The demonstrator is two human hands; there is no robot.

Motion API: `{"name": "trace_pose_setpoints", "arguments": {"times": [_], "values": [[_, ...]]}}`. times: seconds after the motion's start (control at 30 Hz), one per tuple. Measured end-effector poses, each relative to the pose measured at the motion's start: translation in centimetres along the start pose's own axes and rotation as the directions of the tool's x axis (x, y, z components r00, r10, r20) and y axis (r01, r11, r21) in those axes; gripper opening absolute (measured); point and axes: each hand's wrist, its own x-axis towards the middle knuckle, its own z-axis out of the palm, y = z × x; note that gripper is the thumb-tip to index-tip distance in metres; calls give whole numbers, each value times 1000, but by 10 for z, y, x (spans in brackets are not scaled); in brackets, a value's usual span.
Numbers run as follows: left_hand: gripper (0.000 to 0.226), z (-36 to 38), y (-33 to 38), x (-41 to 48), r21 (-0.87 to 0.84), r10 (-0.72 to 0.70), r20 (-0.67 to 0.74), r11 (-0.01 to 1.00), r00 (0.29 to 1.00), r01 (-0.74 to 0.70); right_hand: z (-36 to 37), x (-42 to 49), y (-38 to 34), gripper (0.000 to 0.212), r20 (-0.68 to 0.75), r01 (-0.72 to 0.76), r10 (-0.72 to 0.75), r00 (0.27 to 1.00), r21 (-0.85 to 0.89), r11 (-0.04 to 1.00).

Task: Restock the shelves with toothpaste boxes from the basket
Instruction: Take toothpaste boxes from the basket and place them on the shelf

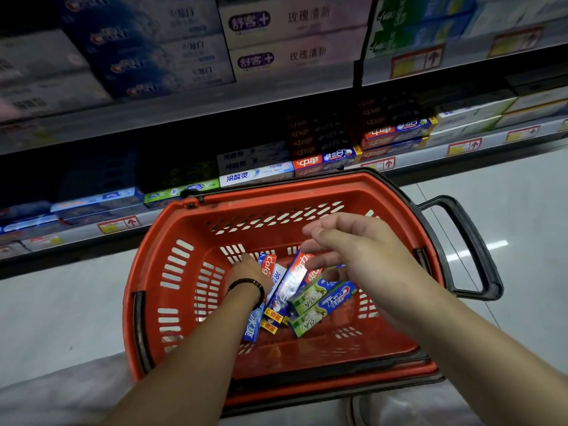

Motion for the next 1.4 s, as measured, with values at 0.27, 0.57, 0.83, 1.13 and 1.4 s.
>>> {"name": "trace_pose_setpoints", "arguments": {"times": [0.27, 0.57, 0.83, 1.13, 1.4], "values": [[76, 18, 3, 6, 124, -14, 38, 992, 999, 9, -3, 8, 2, 14, 5, -22, 22, 1000, -6, 1000], [67, 21, -1, 10, 119, -4, 37, 993, 999, -1, -2, 13, 4, 13, 12, -33, 34, 999, -20, 999], [63, 12, -6, 7, 53, -24, 46, 998, 999, 21, 1, 13, 3, 13, 16, -50, 50, 999, -18, 999], [66, -11, -8, -12, 13, 64, 59, 998, 996, -65, 8, 13, 3, 12, 17, -32, 33, 999, -41, 999], [53, -33, -12, -40, -38, 154, -9, 987, 988, -154, 12, 6, 3, 12, 44, -19, 22, 999, -61, 998]]}}
